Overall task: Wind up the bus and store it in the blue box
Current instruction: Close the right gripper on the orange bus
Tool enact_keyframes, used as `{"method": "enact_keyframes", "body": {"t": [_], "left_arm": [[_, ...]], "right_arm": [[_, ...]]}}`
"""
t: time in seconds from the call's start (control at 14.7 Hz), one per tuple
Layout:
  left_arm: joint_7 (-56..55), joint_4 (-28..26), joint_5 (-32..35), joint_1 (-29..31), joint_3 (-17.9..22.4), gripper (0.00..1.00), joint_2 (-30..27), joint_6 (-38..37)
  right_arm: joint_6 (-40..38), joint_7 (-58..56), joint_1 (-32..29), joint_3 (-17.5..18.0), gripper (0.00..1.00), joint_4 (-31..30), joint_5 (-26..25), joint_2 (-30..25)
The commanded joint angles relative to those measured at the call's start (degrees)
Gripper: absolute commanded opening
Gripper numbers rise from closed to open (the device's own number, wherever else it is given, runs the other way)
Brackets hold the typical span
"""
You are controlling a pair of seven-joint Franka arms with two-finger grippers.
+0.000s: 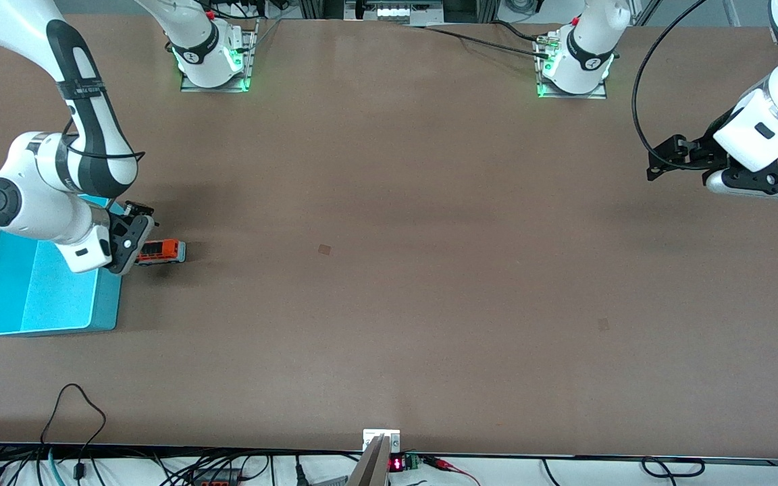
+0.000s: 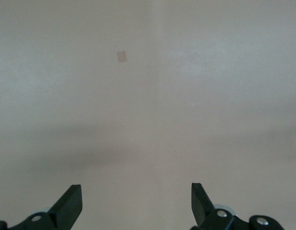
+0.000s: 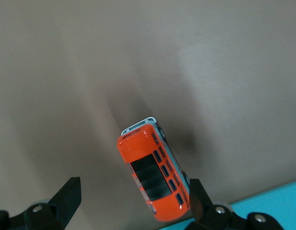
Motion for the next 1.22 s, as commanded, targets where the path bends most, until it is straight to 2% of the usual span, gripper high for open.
{"method": "enact_keyframes", "body": {"t": [0.0, 0.27, 0.48, 1.16], "left_arm": [[-0.5, 1.7, 1.1, -0.4, 0.2, 1.00, 0.7, -1.3], [-0.5, 1.7, 1.1, -0.4, 0.2, 1.00, 0.7, -1.3], [-0.5, 1.7, 1.1, -0.4, 0.2, 1.00, 0.7, -1.3], [-0.5, 1.7, 1.1, -0.4, 0.2, 1.00, 0.7, -1.3]], "right_arm": [[4.0, -11.7, -1.1, 0.4, 1.00, -0.4, -0.2, 1.9], [9.2, -21.7, -1.1, 0.4, 1.00, -0.4, -0.2, 4.1], [10.1, -21.6, -1.2, 0.4, 1.00, -2.4, 0.4, 4.0], [10.9, -23.7, -2.2, 0.3, 1.00, -3.7, -0.1, 5.1]]}}
